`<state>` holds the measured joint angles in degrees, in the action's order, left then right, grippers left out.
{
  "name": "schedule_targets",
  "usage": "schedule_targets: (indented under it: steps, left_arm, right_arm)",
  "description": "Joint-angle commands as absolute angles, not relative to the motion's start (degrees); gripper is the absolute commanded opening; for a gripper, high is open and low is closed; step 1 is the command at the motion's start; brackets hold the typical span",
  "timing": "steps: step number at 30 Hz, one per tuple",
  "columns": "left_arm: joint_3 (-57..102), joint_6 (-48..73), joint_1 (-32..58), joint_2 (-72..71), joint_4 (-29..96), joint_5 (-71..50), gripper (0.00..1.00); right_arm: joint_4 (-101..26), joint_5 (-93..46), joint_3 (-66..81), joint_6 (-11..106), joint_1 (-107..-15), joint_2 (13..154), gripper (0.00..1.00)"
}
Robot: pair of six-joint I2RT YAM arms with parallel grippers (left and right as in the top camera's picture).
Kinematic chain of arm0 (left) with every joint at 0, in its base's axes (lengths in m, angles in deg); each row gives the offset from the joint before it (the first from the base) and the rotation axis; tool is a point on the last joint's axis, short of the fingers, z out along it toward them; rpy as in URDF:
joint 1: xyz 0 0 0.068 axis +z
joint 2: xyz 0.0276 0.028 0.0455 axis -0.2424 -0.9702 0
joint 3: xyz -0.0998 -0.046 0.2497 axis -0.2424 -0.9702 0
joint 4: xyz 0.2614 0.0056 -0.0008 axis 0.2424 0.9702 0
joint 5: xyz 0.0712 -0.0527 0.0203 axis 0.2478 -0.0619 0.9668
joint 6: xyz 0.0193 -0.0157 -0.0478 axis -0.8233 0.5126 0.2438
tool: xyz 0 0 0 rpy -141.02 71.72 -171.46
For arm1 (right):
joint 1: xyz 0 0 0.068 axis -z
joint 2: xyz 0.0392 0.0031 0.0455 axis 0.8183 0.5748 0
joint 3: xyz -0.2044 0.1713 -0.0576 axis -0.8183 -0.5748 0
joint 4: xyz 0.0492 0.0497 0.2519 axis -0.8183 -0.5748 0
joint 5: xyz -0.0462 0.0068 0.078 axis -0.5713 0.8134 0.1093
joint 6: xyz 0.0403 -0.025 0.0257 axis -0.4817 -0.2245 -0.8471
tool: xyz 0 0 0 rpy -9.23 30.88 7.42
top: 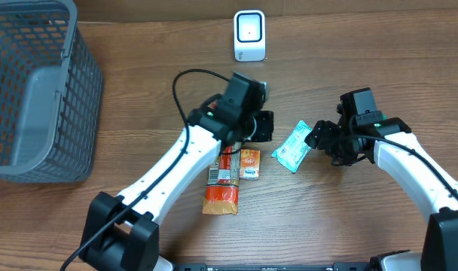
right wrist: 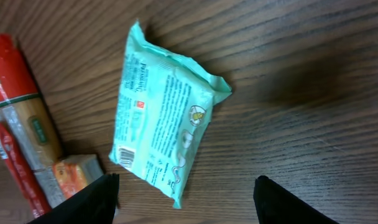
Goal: Scan the item barcode
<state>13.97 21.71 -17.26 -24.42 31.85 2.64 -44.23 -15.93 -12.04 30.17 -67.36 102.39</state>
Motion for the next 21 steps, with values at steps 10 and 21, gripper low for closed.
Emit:
schedule_targets:
  steps: [10,21]
  left_arm:
    - [14.60,27.70,-19.86,-37.76,26.56,4.32,0.04]
    - [14.80,26.54,-19.62,-43.29,22.52,-1.84,0.04]
  right_arm:
    - [-41.85,-16.50,-11.41,30.60,-67.17,106.98,0.59]
    - [-38.98,-16.52,-11.43,30.60,-67.17,107.07,0.59]
